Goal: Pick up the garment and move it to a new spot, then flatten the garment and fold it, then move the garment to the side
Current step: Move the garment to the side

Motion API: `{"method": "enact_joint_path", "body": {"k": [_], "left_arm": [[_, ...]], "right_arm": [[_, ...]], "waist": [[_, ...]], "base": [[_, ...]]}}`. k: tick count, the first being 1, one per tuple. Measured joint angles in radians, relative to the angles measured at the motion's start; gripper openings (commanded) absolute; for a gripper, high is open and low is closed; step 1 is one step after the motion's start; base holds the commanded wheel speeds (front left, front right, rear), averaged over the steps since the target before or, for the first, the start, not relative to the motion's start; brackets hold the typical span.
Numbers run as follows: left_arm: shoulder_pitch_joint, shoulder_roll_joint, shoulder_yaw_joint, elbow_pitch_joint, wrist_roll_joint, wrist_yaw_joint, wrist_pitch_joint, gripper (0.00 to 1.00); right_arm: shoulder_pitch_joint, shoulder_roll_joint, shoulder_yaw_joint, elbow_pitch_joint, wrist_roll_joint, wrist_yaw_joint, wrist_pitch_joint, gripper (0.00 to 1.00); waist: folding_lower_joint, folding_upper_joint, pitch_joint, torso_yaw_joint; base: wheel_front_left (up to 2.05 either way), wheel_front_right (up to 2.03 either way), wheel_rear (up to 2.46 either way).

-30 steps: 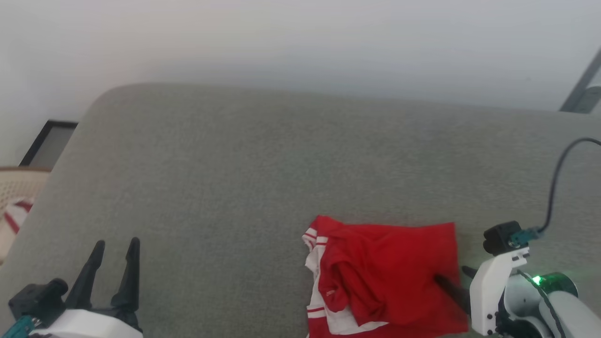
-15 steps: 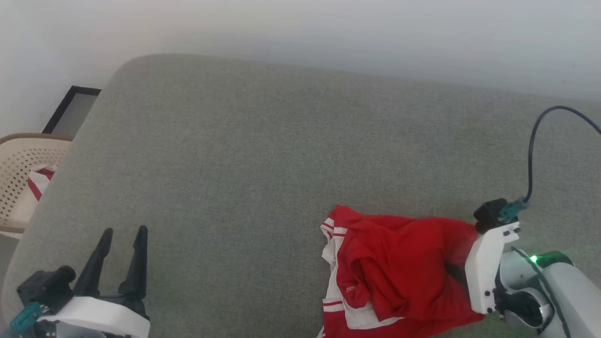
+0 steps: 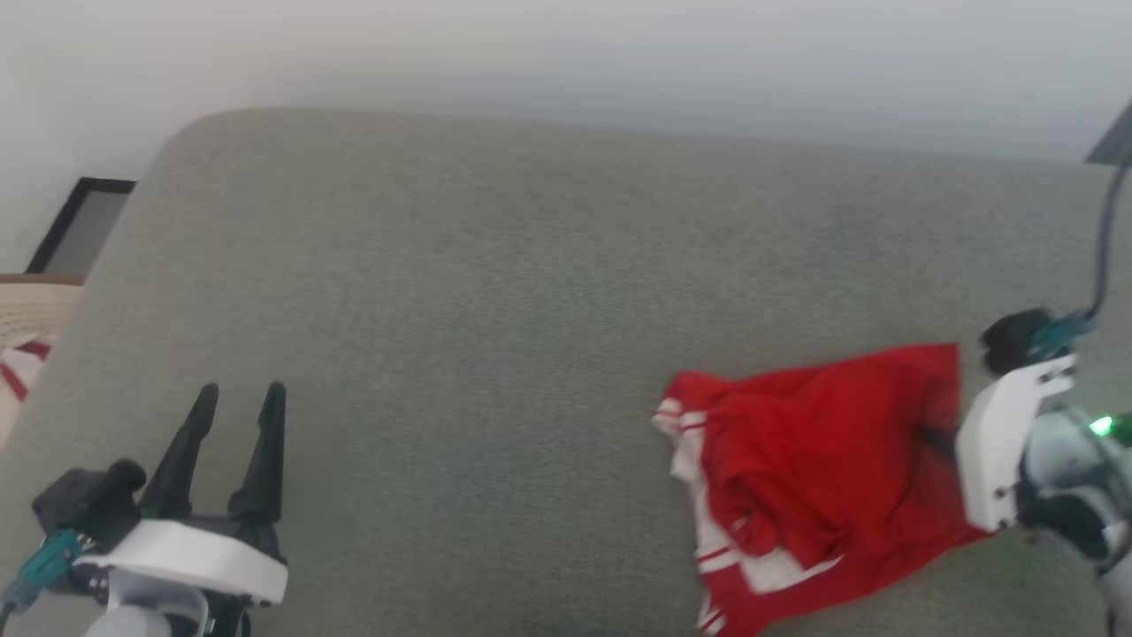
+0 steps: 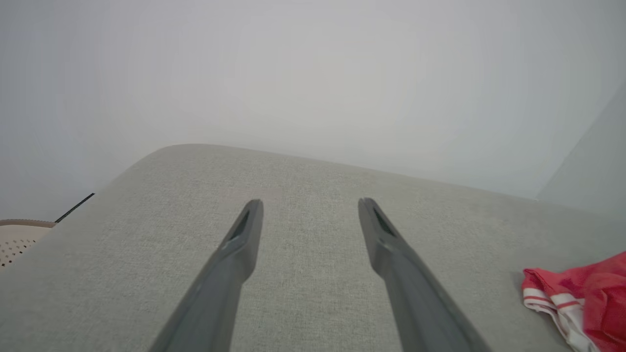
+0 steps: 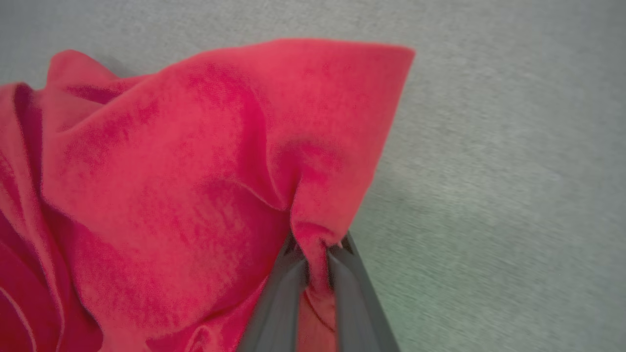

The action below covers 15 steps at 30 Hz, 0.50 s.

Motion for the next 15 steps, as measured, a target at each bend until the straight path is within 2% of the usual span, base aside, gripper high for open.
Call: {"method": "enact_joint_path", "body": {"k": [4, 6, 15], "left_arm": [[-0.026, 0.006, -0.026, 0.002, 0.011, 0.0, 0.0, 1.0], [-0.054, 0.005, -0.053, 0.005, 0.01, 0.0, 0.0, 1.0], [-0.155, 0.01, -0.139, 0.019, 0.009, 0.0, 0.0, 1.0]], "right_arm": [[-0.019, -0.027, -0.028, -0.007, -0.008, 0.0, 0.004, 0.0], [-0.046, -0.063, -0.051, 0.001, -0.023, 0.0, 0.002, 0.0], [-0.143, -0.147, -0.082, 0.043, -0.05, 0.0, -0.066, 0.0]], "waist": [[0.0, 0.0, 0.006, -0.027], [0.0, 0.0, 0.013, -0.056], [0.0, 0.0, 0.048, -0.134]], "base": [[0.0, 0.0, 0.0], [0.0, 0.0, 0.0], [0.0, 0.0, 0.0]]}}
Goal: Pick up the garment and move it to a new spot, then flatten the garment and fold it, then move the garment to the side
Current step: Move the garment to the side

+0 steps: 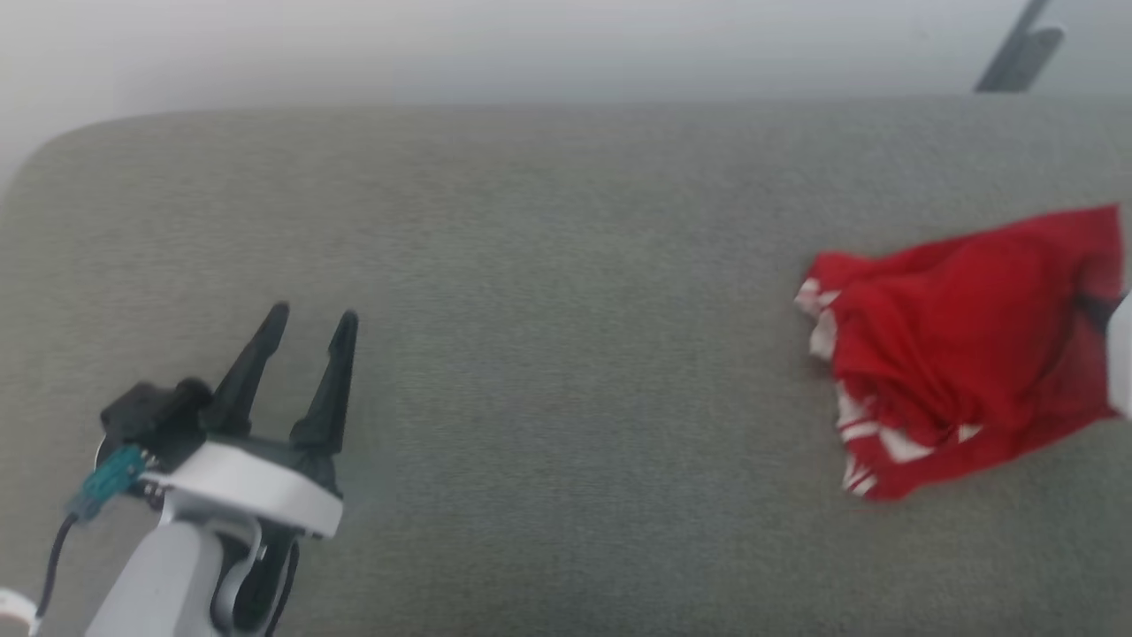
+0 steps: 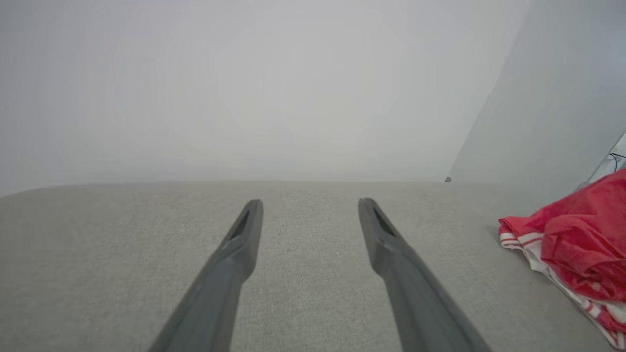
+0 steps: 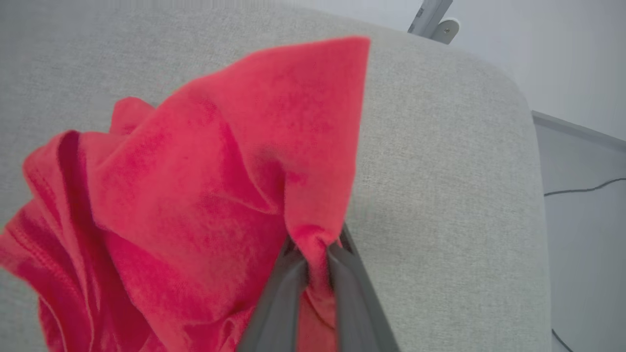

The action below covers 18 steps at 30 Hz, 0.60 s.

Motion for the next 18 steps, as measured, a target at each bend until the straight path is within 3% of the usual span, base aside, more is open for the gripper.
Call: {"method": "enact_joint_path", "body": {"k": [8, 18], "left_arm": [[-0.144, 0.019, -0.12, 0.001, -0.003, 0.0, 0.0, 1.0], [-0.284, 0.044, -0.218, 0.002, -0.012, 0.0, 0.0, 1.0]], "right_arm": [[-0.138, -0.084, -0.012, 0.121, -0.072, 0.0, -0.184, 0.0], [-0.26, -0.109, -0.042, 0.305, -0.189, 0.0, -0.332, 0.0]], "waist": [[0.0, 0.0, 0.085, -0.068], [0.0, 0.0, 0.185, -0.115]], "base": [[0.0, 0.0, 0.0], [0.0, 0.0, 0.0]]}}
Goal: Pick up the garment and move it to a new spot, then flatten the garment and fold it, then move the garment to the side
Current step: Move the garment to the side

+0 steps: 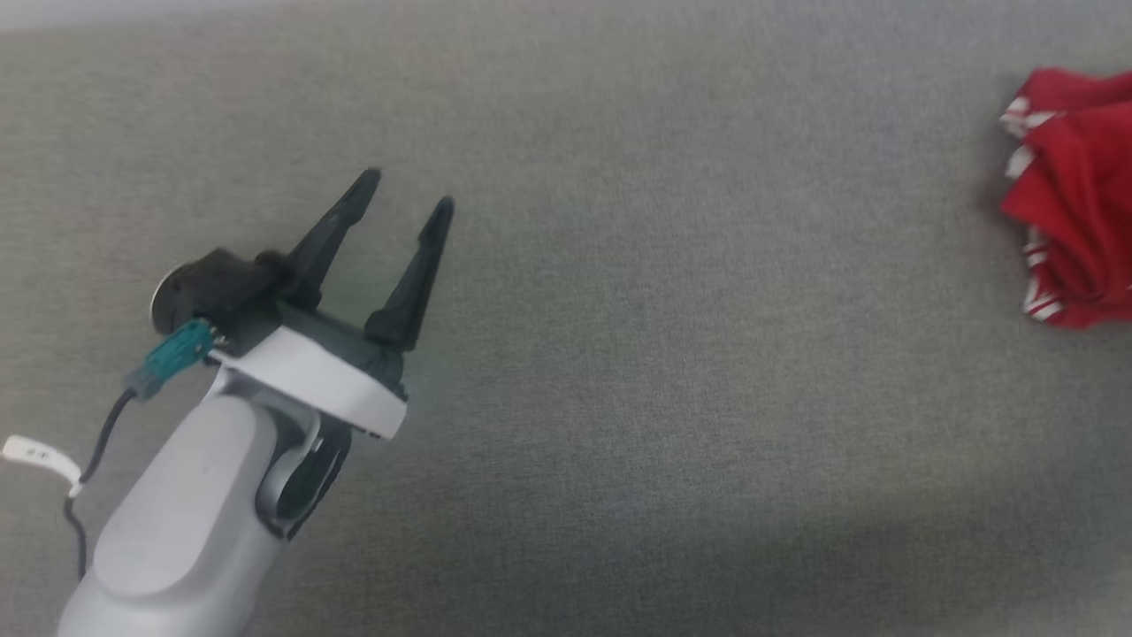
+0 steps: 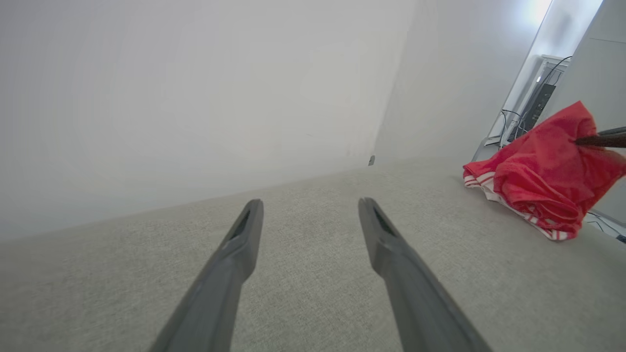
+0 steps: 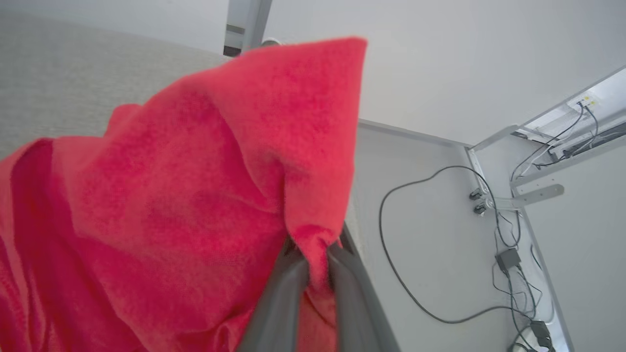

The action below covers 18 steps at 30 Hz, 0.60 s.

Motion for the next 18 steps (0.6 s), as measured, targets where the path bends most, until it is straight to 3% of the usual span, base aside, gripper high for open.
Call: {"method": "enact_joint_path", "body": {"k": [5, 15, 18], "left_arm": [[-0.058, 0.004, -0.038, 0.003, -0.007, 0.0, 0.0, 1.0], [-0.12, 0.016, -0.078, 0.012, -0.034, 0.0, 0.0, 1.0], [-0.127, 0.018, -0.079, 0.015, -0.04, 0.0, 0.0, 1.0]], "right_arm": [[-0.066, 0.012, -0.027, 0.116, -0.136, 0.0, -0.089, 0.0], [-0.163, 0.121, -0.114, 0.346, -0.318, 0.0, -0.189, 0.0], [-0.186, 0.137, -0.148, 0.394, -0.362, 0.0, -0.206, 0.22]], "waist": [[0.0, 0.0, 0.051, -0.014], [0.0, 0.0, 0.114, -0.007], [0.0, 0.0, 0.121, 0.001]], "base": [[0.0, 0.0, 0.0], [0.0, 0.0, 0.0], [0.0, 0.0, 0.0]]}}
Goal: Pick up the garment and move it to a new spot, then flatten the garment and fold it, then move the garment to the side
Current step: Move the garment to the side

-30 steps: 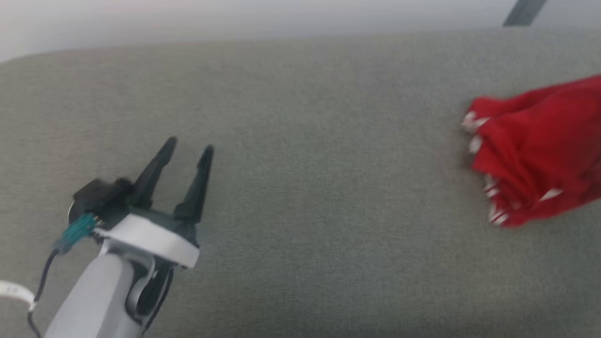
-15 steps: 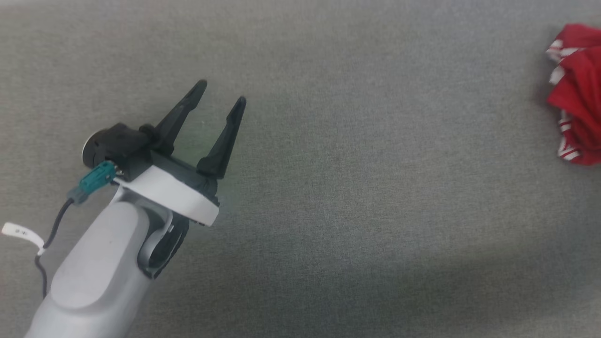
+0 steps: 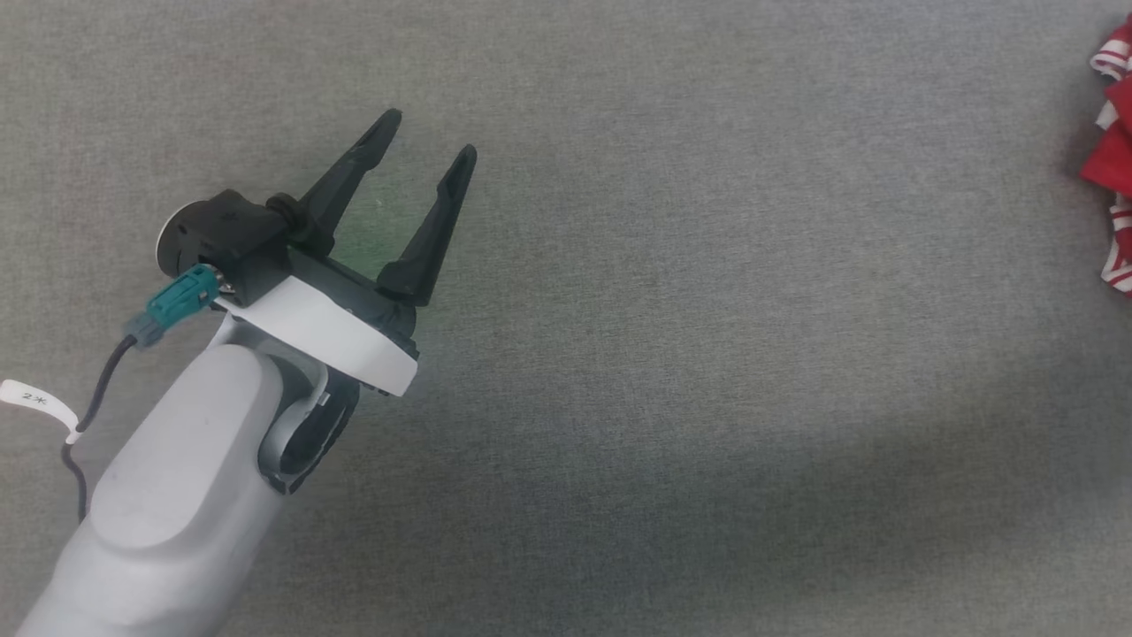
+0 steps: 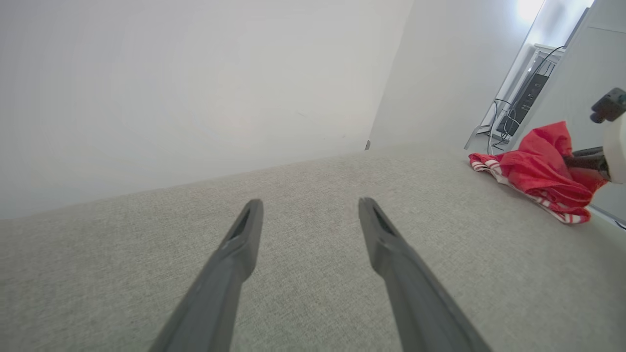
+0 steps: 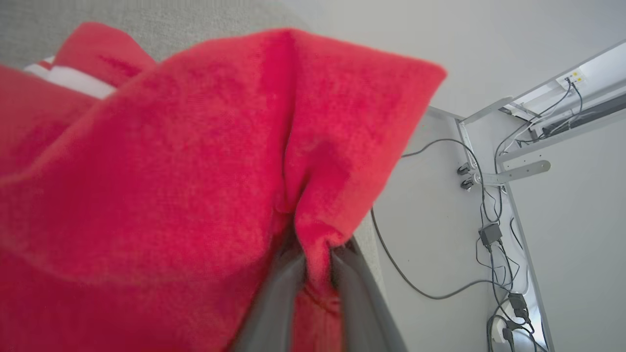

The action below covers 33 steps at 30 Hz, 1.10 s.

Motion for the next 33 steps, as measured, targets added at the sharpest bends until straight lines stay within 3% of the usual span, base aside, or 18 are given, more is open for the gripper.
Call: {"method": "enact_joint_path", "body": {"k": [2, 3, 4, 12, 22, 29, 33], "left_arm": [[0.0, 0.003, 0.0, 0.002, -0.001, 0.0, 0.0, 1.0], [0.0, 0.004, 0.002, 0.002, -0.003, 0.0, 0.0, 1.0], [0.0, 0.004, 0.006, 0.002, -0.007, 0.0, 0.0, 1.0], [0.039, 0.006, 0.059, 0.003, -0.026, 0.0, 0.0, 1.0], [0.192, 0.013, 0.16, -0.002, -0.016, 0.0, 0.0, 1.0], [0.343, 0.001, 0.258, 0.004, 0.021, 0.0, 0.0, 1.0], [0.437, -0.006, 0.319, -0.01, 0.046, 0.0, 0.0, 1.0]], "right_arm": [[-0.017, 0.007, -0.031, 0.027, -0.022, 0.0, -0.019, 0.5], [-0.025, 0.009, -0.04, 0.036, -0.039, 0.0, -0.025, 0.89], [-0.032, 0.013, -0.048, 0.044, -0.059, 0.0, -0.034, 1.0], [-0.062, 0.064, -0.089, 0.094, -0.081, 0.0, -0.077, 1.0], [0.001, 0.152, -0.082, 0.084, 0.003, 0.0, -0.253, 1.0], [0.147, 0.219, -0.037, -0.02, 0.049, 0.0, -0.301, 1.0], [0.262, 0.244, -0.027, -0.15, 0.068, 0.0, -0.304, 1.0]], "waist": [[0.0, 0.0, 0.0, 0.003], [0.0, 0.0, -0.001, 0.004], [0.0, 0.0, -0.003, 0.005], [0.0, 0.0, -0.062, 0.004], [0.0, 0.0, -0.185, 0.012], [0.0, 0.0, -0.296, 0.033], [0.0, 0.0, -0.365, 0.048]], "base": [[0.0, 0.0, 0.0], [0.0, 0.0, 0.0], [0.0, 0.0, 0.0], [0.0, 0.0, 0.0], [0.0, 0.0, 0.0], [0.0, 0.0, 0.0], [0.0, 0.0, 0.0]]}}
